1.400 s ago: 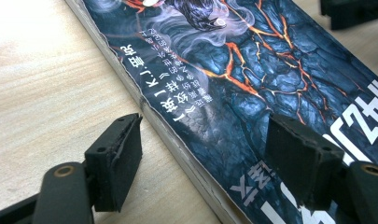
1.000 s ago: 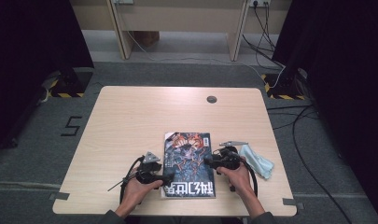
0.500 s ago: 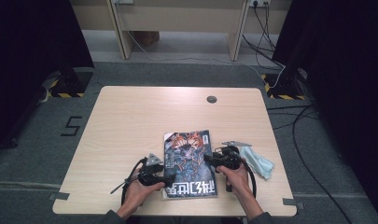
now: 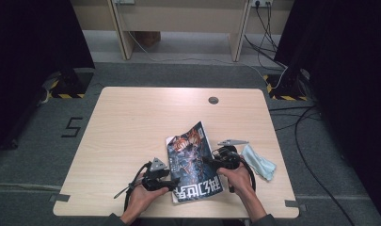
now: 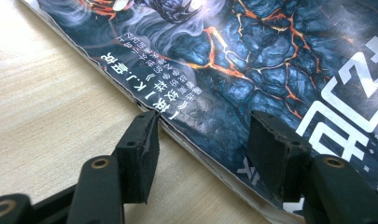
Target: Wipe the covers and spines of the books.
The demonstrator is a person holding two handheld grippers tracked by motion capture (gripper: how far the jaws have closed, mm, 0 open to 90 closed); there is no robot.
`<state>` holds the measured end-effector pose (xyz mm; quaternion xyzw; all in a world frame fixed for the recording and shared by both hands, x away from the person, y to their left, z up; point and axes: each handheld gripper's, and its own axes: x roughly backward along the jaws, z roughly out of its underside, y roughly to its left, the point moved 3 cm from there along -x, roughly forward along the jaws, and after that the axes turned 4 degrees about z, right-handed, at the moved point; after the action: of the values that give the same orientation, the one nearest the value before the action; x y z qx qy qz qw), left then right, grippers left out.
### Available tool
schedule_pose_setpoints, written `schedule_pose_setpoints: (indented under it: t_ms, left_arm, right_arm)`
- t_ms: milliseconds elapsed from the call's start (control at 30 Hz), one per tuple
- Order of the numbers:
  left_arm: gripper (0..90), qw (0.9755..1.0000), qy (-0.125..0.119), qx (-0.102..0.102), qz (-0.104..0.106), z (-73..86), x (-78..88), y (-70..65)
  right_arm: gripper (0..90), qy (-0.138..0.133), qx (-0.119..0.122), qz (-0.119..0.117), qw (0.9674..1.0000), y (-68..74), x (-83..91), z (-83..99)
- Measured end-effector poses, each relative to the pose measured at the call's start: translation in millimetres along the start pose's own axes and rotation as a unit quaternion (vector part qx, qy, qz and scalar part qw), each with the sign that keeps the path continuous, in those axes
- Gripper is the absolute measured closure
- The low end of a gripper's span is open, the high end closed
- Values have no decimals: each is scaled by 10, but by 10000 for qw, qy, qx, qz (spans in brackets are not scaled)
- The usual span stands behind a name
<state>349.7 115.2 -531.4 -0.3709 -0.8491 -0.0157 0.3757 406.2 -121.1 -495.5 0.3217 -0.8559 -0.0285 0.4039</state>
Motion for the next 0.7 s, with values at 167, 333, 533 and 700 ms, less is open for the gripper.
schedule_pose_setpoints:
  t_ms: [167, 333, 533, 700]
  left_arm:
    - [432, 10000, -12, -20, -15, 5, -1, -8]
    - [432, 10000, 1, -38, -17, 3, -1, -8]
    - [395, 9998, 87, -148, -50, -27, 20, 10]
    - [355, 9992, -248, -136, -273, -128, 128, 140]
  right_arm:
    - [730, 63, 118, 46, 9999, -29, 26, -10]
    - [747, 83, 164, 66, 9998, -81, 36, -6]
    - [752, 129, 302, 50, 9994, -92, 36, -1]
    - [757, 159, 482, 11, 9987, -82, 61, -9]
